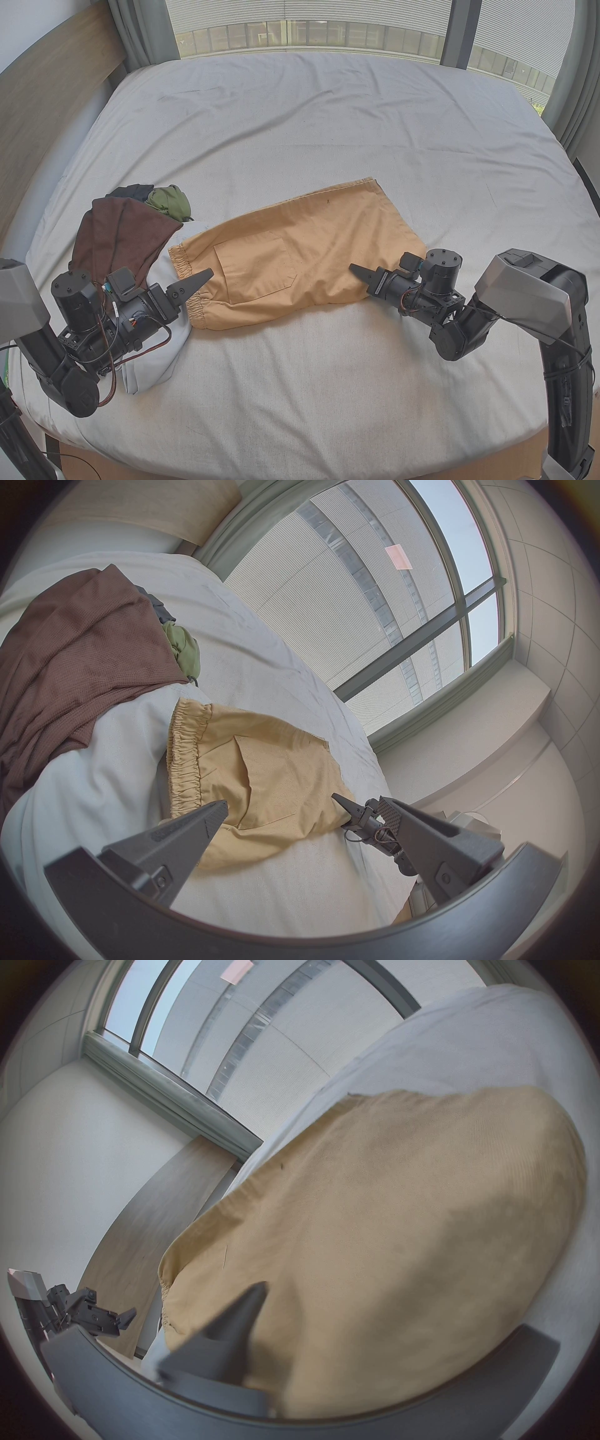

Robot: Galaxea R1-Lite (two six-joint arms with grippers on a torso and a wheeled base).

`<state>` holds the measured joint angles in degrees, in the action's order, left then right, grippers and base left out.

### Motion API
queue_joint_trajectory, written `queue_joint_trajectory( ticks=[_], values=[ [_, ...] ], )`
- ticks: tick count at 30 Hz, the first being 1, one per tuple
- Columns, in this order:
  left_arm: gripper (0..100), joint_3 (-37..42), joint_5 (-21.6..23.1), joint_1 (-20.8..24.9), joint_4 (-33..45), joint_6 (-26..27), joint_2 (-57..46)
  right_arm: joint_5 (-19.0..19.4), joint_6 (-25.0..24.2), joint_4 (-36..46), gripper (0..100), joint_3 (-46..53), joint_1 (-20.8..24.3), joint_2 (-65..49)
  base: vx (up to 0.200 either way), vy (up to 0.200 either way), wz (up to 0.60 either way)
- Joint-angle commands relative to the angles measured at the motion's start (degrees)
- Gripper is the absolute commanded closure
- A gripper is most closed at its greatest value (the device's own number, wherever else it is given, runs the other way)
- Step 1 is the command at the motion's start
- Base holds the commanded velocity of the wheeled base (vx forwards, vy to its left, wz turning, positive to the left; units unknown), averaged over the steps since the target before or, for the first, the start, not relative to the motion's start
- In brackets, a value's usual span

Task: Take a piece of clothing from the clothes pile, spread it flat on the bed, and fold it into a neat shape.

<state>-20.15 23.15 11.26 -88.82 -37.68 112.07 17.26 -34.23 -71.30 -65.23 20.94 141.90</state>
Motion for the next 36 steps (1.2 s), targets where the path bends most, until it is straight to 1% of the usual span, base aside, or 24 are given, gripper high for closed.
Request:
queue_joint_trajectory(
  ticks=[1, 4, 10, 13, 17, 22, 29, 36],
  values=[
    [0, -0.1, 0.0, 0.0, 0.0, 0.0, 0.6, 0.0, -0.3, -1.1, 100, 1.0, 0.6, -0.5, 0.000, 0.000, 0.00],
    [0, -0.2, 0.0, 0.0, 0.0, 0.0, 0.6, -0.1, -0.2, -2.3, 100, 2.9, 0.9, -1.7, 0.000, 0.000, 0.00],
    [0, -0.2, 0.0, -0.2, 0.1, 0.0, 0.6, -0.1, 0.0, -2.6, 100, 9.4, 1.5, -7.6, 0.000, 0.000, 0.00],
    [0, -0.2, 0.0, -0.2, 0.1, 0.0, 0.8, -0.2, 0.5, -3.3, 100, 14.2, 1.6, -11.4, 0.000, 0.000, 0.00],
    [0, -0.3, -0.2, -0.3, 0.1, 0.0, 1.0, -0.2, 2.0, -3.3, 100, 19.3, 1.5, -14.8, 0.000, 0.000, 0.00],
    [0, -0.7, -1.2, -0.3, 0.1, 0.0, 2.4, -0.6, 4.8, -3.3, 100, 28.1, 1.5, -19.0, 0.000, 0.000, 0.00],
    [0, -0.7, -1.1, -0.8, 0.1, 0.0, 3.4, -0.8, 7.8, -3.4, 100, 36.5, 0.9, -20.9, 0.000, 0.000, 0.00],
    [0, -0.5, -1.1, -0.8, 0.1, 0.0, 3.6, -1.9, 9.0, -3.4, 100, 38.7, 0.7, -18.8, 0.000, 0.000, 0.00]
  ],
)
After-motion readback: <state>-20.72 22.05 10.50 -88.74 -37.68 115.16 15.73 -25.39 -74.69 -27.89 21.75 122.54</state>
